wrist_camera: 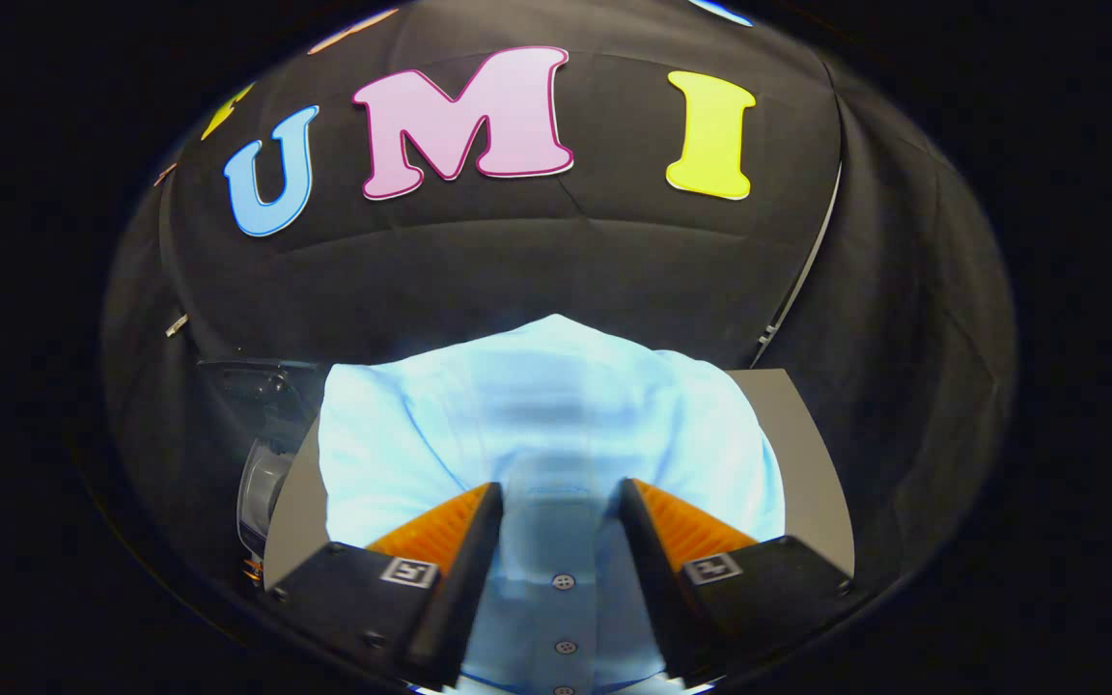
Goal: Put the clothes into the washing machine and then close the washing machine lid.
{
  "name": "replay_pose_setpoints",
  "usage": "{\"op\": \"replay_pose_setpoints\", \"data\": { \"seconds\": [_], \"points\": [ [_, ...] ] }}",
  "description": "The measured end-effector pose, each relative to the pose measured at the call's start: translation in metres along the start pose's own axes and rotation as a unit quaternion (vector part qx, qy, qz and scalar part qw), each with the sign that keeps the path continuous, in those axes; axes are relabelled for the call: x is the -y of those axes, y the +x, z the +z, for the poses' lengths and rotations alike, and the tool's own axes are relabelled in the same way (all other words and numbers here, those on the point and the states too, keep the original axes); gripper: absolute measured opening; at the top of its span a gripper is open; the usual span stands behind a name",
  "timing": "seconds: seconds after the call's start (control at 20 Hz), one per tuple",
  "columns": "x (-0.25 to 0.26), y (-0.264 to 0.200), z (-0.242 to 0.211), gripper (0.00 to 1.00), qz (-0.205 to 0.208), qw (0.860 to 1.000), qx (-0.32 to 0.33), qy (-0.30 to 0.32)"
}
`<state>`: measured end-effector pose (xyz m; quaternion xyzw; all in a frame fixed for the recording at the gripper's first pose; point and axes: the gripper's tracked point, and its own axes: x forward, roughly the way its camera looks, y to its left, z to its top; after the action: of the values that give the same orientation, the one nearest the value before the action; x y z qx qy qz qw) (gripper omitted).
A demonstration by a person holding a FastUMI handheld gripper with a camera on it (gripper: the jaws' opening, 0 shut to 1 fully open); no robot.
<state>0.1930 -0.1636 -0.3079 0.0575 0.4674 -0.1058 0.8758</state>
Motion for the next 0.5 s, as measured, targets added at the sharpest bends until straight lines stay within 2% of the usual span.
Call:
{"op": "replay_pose_setpoints", "data": {
  "seconds": [0.1,0.15,0.25,0.5],
  "points": [
    [-0.001,0.000,0.000,0.32,0.007,1.000,0.000,0.007],
    [0.002,-0.002,0.001,0.32,0.000,1.000,0.007,0.008],
    [0.002,-0.002,-0.001,0.05,-0.007,1.000,0.008,-0.002],
    [0.001,-0.014,-0.001,0.05,-0.016,1.000,0.006,0.000]
  ]
}}
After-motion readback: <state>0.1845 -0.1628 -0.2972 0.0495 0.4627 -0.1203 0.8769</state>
